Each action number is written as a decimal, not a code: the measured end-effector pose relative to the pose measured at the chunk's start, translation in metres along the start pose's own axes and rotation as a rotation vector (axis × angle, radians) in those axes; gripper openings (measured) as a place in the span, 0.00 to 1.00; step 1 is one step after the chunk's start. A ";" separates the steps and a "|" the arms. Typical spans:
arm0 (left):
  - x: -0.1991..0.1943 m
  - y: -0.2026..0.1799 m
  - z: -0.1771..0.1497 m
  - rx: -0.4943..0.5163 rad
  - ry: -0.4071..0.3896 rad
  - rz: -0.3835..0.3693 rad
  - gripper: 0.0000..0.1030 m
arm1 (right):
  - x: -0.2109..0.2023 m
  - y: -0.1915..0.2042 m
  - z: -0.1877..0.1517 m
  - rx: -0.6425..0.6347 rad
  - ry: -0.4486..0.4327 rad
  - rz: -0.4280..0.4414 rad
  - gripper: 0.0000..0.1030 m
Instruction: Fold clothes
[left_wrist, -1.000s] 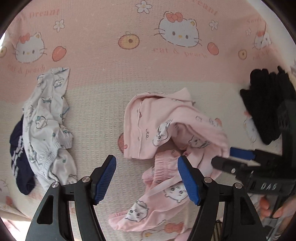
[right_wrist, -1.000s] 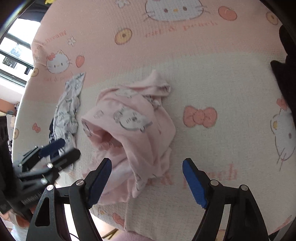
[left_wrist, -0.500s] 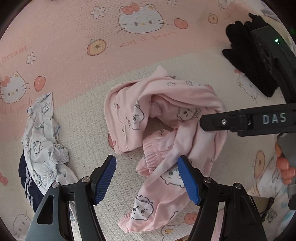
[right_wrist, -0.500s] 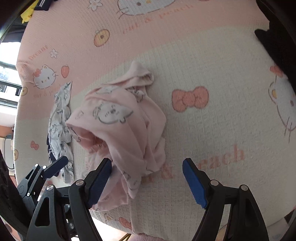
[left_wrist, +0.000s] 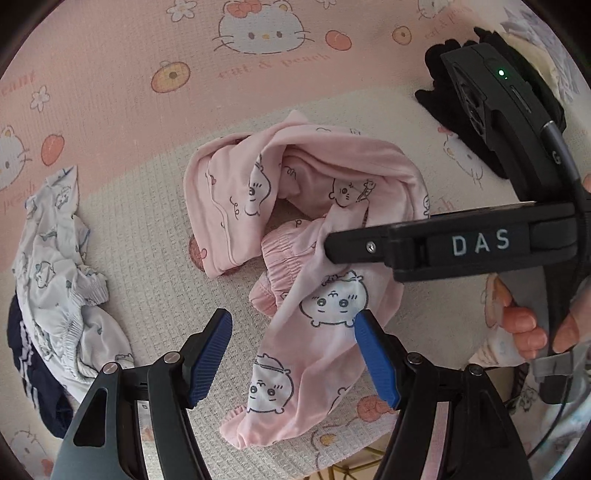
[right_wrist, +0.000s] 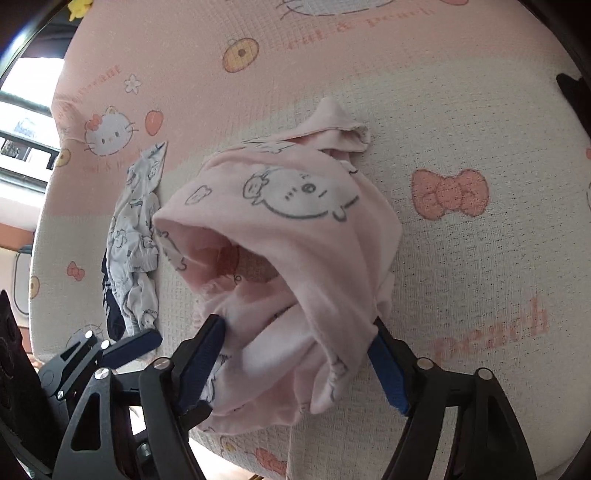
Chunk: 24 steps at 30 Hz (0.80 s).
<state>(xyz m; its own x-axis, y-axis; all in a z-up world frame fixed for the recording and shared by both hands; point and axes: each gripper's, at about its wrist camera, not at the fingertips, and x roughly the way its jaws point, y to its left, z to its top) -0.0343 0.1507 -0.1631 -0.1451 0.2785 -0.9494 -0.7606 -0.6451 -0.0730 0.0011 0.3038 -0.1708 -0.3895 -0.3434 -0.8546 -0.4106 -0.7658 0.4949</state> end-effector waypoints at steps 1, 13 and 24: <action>-0.001 0.003 0.000 -0.019 0.000 -0.016 0.65 | 0.000 -0.001 0.001 0.011 -0.005 0.001 0.62; 0.002 0.011 0.000 -0.098 0.009 -0.103 0.65 | -0.034 -0.014 0.012 0.064 -0.177 0.215 0.41; 0.021 0.018 0.003 -0.156 -0.041 -0.157 0.37 | -0.044 -0.014 0.047 0.066 -0.253 0.243 0.42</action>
<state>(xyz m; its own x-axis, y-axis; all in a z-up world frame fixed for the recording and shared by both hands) -0.0526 0.1474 -0.1833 -0.0603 0.4106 -0.9098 -0.6694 -0.6928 -0.2684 -0.0144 0.3550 -0.1323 -0.6708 -0.3590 -0.6489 -0.3303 -0.6388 0.6948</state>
